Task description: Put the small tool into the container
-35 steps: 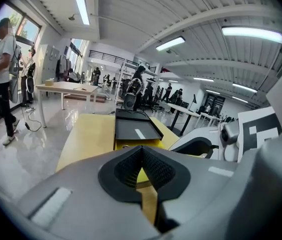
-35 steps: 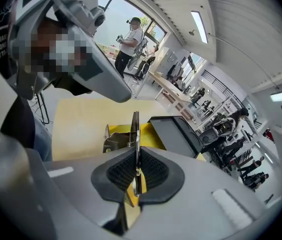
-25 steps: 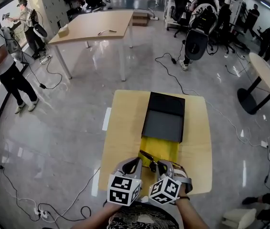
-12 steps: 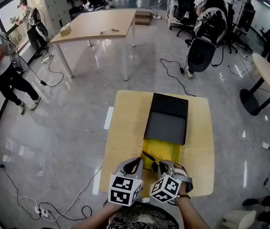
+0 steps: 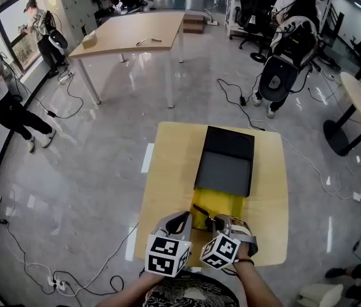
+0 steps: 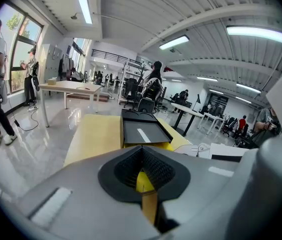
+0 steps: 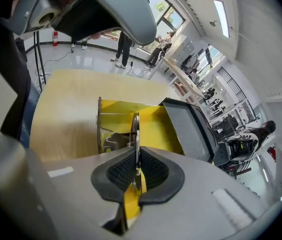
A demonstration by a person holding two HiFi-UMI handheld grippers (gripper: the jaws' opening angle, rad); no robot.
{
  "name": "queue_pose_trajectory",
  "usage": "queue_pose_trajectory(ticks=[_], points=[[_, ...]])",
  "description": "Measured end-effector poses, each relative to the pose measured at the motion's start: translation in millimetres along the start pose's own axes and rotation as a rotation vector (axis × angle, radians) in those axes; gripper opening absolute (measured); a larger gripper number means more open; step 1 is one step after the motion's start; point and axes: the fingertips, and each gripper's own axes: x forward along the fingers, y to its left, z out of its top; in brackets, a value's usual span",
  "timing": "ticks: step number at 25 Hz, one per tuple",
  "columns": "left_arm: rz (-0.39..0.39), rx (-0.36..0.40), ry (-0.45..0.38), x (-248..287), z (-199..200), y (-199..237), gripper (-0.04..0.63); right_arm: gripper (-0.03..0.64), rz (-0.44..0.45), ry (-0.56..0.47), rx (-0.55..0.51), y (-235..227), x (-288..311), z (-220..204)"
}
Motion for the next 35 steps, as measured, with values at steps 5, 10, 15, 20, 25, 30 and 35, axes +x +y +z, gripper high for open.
queue_pose_trajectory(ticks=[5,10,15,20,25,30,35], points=[[0.002,-0.001,0.005,9,-7,7,0.008,0.009,-0.004,0.002,-0.019,3,19,0],[0.002,0.0,0.004,11,-13,9,0.008,0.011,-0.024,-0.012,-0.027,6,27,1],[0.0,0.003,0.005,11,-1,2,0.008,0.021,-0.017,-0.009,-0.016,0,19,-2],[-0.006,0.008,0.003,-3,-3,4,0.008,0.028,-0.024,-0.006,0.0,9,9,5],[-0.012,0.013,-0.002,-14,-8,-2,0.008,0.034,-0.029,-0.008,0.008,19,-1,3],[-0.016,0.016,-0.005,-15,-5,-9,0.008,0.057,-0.034,-0.016,0.028,15,-10,1],[-0.023,0.021,-0.01,-24,-14,-20,0.008,0.058,-0.039,-0.019,0.044,26,-22,-6]])
